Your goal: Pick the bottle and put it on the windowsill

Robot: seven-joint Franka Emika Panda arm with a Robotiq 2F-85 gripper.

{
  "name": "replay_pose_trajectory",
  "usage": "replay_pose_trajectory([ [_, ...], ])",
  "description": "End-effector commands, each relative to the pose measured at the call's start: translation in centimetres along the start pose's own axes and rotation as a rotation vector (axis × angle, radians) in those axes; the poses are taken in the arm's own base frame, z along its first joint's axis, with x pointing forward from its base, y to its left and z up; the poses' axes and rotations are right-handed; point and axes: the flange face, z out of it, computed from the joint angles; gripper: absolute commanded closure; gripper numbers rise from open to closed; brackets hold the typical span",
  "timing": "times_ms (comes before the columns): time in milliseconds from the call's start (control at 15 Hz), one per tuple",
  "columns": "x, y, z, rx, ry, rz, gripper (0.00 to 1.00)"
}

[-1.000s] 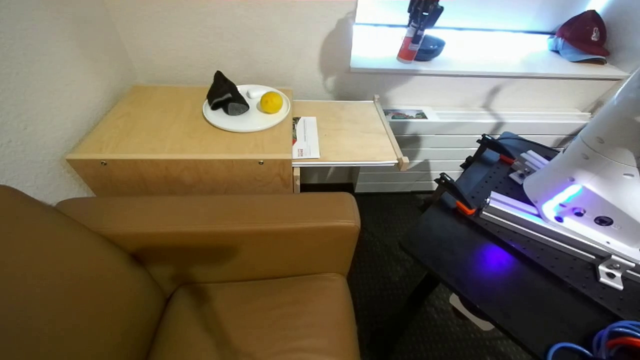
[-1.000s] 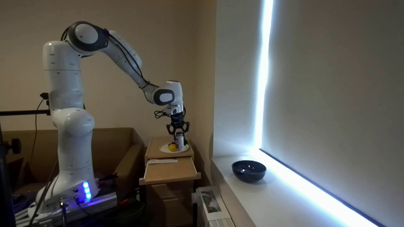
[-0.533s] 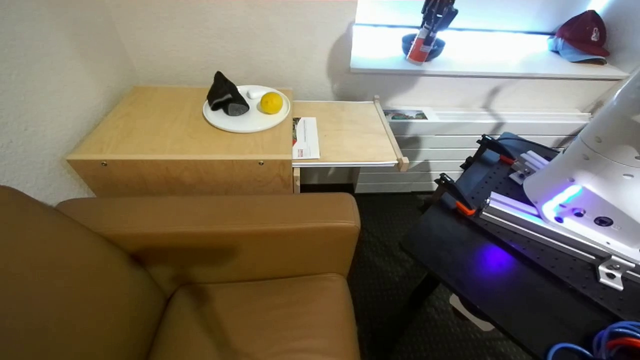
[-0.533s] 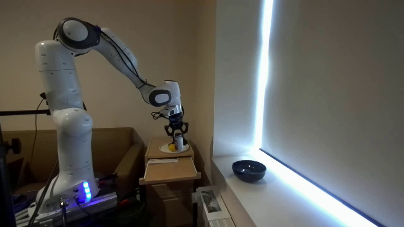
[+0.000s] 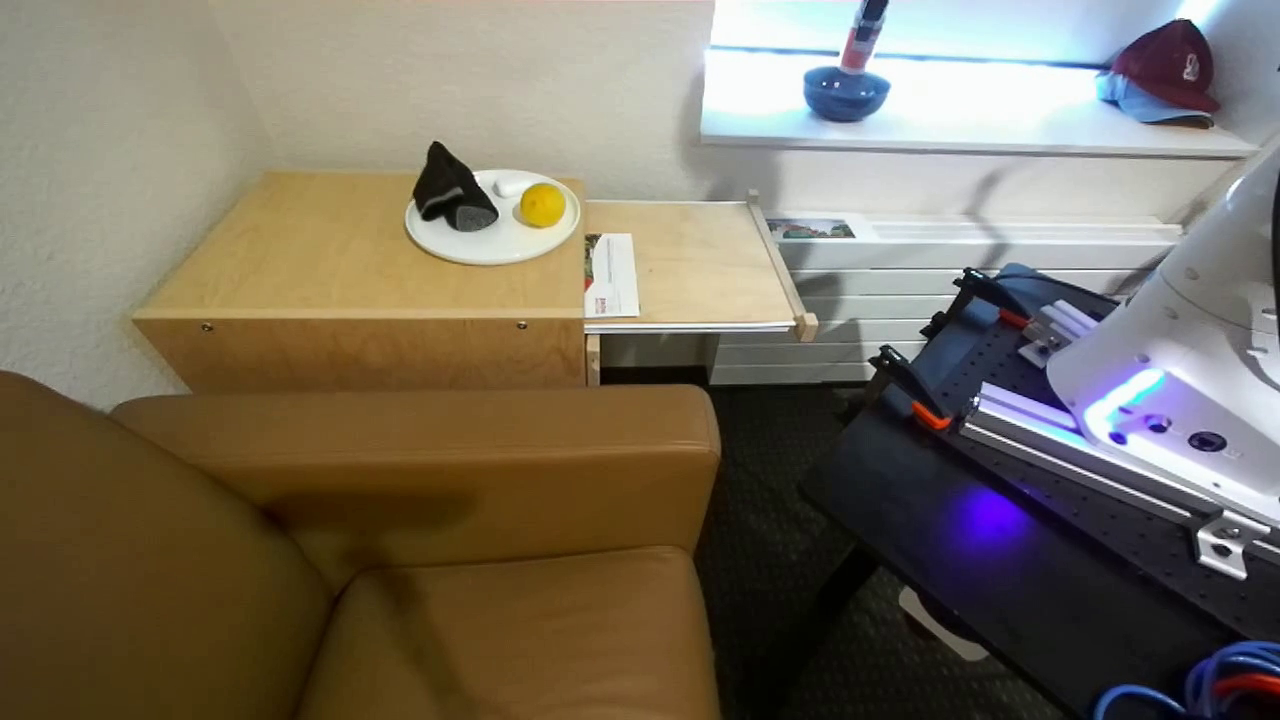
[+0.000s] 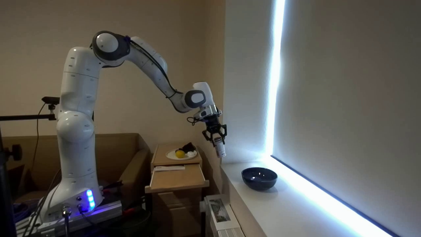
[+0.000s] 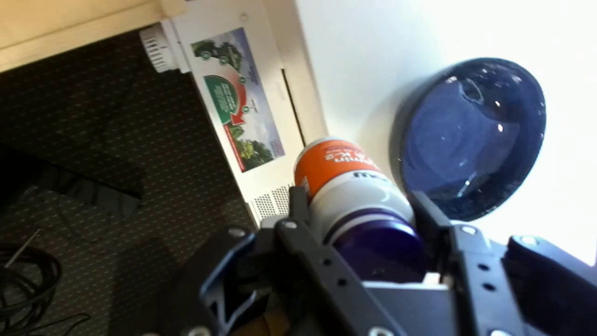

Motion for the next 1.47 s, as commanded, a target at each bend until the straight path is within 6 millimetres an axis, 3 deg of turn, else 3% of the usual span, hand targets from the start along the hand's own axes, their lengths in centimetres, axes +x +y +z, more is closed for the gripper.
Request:
replay_pose_trajectory([
  [0,-0.1,-1.7,0.3,0.005,0.023,0.047,0.45],
  [200,-1.6,-3.7,1.4,0.013,0.060,0.099,0.45],
  [267,-2.2,-2.8,2.1,-0.012,0.037,0.031,0.70],
  [467,-3.5,-3.7,4.6,-0.077,-0.064,-0.062,0.70],
  [533,-3.8,-4.2,5.4,-0.102,-0.091,-0.080,0.52],
  [600,-3.5,-5.1,6.2,-0.116,-0.096,-0.092,0.70],
  [867,-3.2,-8.0,9.3,-0.118,-0.033,-0.038,0.70],
  [1000,-4.1,-8.5,10.1,-0.137,-0.011,0.017,0.70],
  [1067,-2.8,-7.6,9.6,-0.117,-0.021,-0.023,0.45],
  [1200,-3.6,-8.0,10.4,-0.122,-0.010,-0.002,0.45],
  [1267,-3.9,-8.0,10.5,-0.123,-0.009,-0.001,0.70],
  [1400,-4.6,-8.1,11.2,-0.166,-0.017,0.001,0.70],
])
